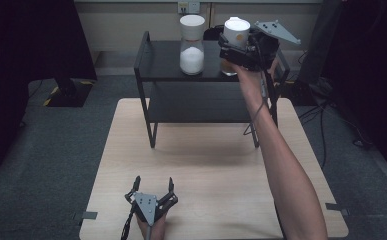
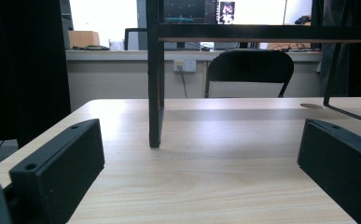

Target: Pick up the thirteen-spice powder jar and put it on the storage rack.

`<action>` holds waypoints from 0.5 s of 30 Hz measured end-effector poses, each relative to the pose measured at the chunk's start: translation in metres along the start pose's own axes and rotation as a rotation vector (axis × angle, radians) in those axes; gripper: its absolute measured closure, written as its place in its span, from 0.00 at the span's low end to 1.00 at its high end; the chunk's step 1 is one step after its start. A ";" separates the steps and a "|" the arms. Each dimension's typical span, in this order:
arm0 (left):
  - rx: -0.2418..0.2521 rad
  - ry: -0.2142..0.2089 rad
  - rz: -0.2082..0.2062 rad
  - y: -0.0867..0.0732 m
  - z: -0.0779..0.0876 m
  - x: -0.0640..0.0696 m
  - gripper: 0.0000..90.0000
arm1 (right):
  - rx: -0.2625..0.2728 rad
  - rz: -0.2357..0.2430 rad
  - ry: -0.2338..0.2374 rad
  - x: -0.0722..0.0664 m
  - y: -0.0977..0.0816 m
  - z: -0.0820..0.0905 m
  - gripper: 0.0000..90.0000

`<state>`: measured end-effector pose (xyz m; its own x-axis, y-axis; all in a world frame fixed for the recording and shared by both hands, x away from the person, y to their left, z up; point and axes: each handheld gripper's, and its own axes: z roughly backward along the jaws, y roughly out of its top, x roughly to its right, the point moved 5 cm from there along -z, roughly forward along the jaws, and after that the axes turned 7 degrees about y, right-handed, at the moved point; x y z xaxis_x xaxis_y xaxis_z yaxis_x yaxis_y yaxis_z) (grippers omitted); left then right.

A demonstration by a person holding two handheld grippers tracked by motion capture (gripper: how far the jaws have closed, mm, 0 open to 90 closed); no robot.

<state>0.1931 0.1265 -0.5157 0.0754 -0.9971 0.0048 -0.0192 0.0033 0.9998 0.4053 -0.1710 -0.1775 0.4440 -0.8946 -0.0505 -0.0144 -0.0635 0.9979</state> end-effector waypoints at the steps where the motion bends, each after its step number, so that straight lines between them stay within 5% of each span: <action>1: 0.000 0.000 0.000 0.000 0.000 0.000 0.00 | -0.003 0.003 -0.001 0.000 0.000 0.000 0.00; 15: 0.000 0.000 0.000 0.000 0.000 0.000 0.00 | -0.019 0.072 -0.009 -0.008 -0.003 0.009 0.00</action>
<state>0.1931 0.1266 -0.5157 0.0751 -0.9972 0.0048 -0.0194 0.0034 0.9998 0.3935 -0.1679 -0.1806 0.4347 -0.9003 0.0211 -0.0291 0.0094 0.9995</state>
